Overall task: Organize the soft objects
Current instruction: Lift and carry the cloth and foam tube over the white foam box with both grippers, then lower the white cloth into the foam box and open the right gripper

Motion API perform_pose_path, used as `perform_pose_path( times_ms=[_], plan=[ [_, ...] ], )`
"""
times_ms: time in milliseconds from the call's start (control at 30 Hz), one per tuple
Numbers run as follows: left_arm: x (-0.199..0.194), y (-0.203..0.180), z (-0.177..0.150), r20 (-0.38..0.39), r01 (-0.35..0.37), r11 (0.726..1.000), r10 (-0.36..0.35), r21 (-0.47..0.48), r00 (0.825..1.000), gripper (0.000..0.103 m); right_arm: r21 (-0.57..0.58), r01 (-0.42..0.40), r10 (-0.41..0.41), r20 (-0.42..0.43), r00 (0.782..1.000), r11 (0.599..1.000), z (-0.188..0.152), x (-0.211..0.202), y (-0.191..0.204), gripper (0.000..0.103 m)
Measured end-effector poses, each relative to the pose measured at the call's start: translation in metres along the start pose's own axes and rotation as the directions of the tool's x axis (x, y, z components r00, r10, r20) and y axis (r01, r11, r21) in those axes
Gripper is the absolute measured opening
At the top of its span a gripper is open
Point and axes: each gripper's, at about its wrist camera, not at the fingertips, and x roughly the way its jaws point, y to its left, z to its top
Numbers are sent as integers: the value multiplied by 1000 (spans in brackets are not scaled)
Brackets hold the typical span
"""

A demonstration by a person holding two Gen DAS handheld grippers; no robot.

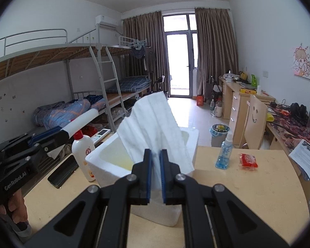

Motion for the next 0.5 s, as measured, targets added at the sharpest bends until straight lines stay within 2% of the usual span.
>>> perform_pose_path(
  times_ms=[500],
  plan=[
    [16, 7, 2, -15, -23, 1000, 22, -8, 1000, 19, -42, -18, 16, -59, 998, 999, 14, 42, 5, 11]
  ],
)
